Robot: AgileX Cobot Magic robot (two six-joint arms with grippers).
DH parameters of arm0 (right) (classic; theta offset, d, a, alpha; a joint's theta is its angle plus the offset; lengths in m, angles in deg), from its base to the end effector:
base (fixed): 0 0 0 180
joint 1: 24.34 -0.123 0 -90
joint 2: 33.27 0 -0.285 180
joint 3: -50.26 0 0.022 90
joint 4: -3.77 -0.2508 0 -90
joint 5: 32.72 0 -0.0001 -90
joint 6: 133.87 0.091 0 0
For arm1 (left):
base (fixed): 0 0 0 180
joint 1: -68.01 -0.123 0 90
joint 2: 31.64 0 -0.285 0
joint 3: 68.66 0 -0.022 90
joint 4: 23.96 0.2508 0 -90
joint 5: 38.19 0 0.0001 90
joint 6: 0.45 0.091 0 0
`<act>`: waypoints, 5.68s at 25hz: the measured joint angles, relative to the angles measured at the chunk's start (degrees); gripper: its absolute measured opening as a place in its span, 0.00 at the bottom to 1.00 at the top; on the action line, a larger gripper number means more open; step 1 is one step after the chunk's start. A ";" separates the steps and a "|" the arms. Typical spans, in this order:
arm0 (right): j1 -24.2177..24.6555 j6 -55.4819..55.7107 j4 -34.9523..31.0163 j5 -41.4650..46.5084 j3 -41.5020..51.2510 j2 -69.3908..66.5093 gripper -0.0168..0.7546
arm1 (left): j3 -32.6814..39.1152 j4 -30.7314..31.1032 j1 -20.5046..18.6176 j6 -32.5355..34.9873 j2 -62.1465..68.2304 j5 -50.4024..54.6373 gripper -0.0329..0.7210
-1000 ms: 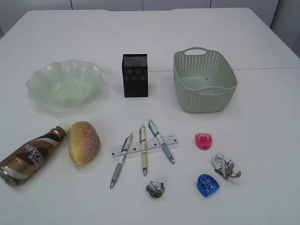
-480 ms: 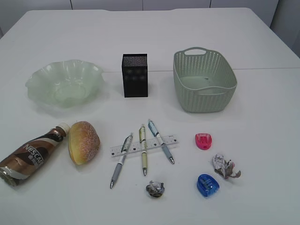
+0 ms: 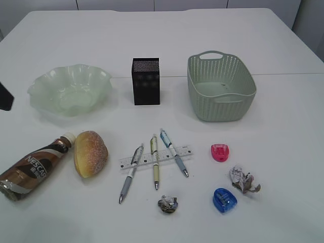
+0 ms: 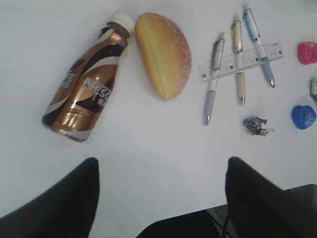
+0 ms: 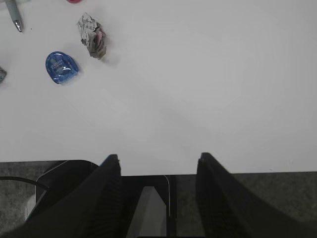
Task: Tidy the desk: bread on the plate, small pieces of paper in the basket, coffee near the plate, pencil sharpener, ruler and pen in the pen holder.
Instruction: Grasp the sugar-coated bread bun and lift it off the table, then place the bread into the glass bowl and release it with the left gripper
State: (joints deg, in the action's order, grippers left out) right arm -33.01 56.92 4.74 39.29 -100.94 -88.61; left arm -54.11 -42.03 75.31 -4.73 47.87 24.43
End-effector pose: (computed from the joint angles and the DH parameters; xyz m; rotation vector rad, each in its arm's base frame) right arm 0.1207 0.0169 0.3217 0.0480 2.7271 0.0742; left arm 0.2310 -0.0549 0.3278 -0.0481 2.7304 -0.4810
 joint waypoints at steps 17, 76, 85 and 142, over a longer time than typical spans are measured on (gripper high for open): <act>0.00 -1.52 -1.77 -1.02 -2.92 -19.95 0.49 | -15.03 5.81 13.26 -9.98 26.26 -6.54 0.83; 0.00 -4.89 -3.84 -1.82 -2.92 -21.18 0.49 | -16.97 5.54 13.26 -18.37 48.10 -11.59 0.67; 0.00 -4.98 -3.84 -1.82 -2.92 -21.18 0.49 | -17.07 6.82 13.26 -18.37 48.10 -11.59 0.33; 0.00 -5.54 -4.39 -4.69 -2.95 -21.27 0.49 | -55.83 38.70 6.38 -11.69 56.15 -10.06 0.31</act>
State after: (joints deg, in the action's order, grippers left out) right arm -33.01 51.38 0.35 34.60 -103.89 -109.87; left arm -109.94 -3.33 81.70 -16.41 104.01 14.37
